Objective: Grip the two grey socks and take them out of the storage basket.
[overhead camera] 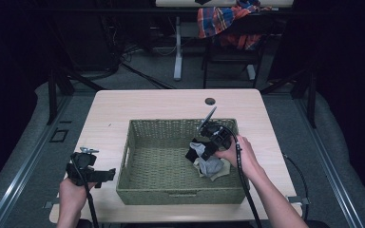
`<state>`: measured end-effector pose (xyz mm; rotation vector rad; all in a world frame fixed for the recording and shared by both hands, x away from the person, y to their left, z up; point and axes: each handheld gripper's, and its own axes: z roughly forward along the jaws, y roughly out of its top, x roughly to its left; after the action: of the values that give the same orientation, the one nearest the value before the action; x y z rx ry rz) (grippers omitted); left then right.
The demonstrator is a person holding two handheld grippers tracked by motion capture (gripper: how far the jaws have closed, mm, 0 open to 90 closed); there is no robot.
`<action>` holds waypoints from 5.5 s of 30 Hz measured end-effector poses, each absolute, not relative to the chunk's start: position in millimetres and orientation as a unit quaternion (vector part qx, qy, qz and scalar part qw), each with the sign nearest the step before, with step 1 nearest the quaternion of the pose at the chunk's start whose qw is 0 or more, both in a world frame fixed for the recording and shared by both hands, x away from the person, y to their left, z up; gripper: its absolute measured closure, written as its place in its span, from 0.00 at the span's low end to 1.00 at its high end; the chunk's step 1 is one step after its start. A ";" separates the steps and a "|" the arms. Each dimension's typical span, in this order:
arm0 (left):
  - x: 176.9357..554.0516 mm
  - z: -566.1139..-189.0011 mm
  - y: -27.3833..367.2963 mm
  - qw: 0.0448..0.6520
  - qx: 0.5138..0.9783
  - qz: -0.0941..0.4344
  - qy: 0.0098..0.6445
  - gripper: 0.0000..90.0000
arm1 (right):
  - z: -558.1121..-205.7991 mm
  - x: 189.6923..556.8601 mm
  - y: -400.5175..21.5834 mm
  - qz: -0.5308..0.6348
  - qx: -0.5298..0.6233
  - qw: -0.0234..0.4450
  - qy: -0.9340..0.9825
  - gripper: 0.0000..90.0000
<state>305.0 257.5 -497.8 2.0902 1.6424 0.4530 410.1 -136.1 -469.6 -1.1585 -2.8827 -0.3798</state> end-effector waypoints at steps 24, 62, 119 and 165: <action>305.1 -498.0 256.3 0.218 0.759 0.162 0.592 0.02 | -442.2 402.4 -146.7 -0.153 -0.365 -0.007 -0.918 0.88; 305.6 -498.9 256.0 0.216 0.763 0.155 0.590 0.02 | -447.5 400.4 -136.7 -0.174 -0.343 -0.065 -0.921 0.95; 305.4 -498.9 255.9 0.218 0.760 0.159 0.591 0.02 | -355.7 382.9 -227.0 -0.279 -0.412 -0.117 -0.859 0.95; 305.0 -498.2 255.9 0.217 0.761 0.160 0.589 0.02 | -403.4 410.2 -315.3 -0.203 -0.535 -0.107 -0.813 0.95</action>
<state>305.0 255.9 -498.2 2.1092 1.6330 0.4436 410.2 -315.3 -403.4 -1.8076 -2.7445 -0.6847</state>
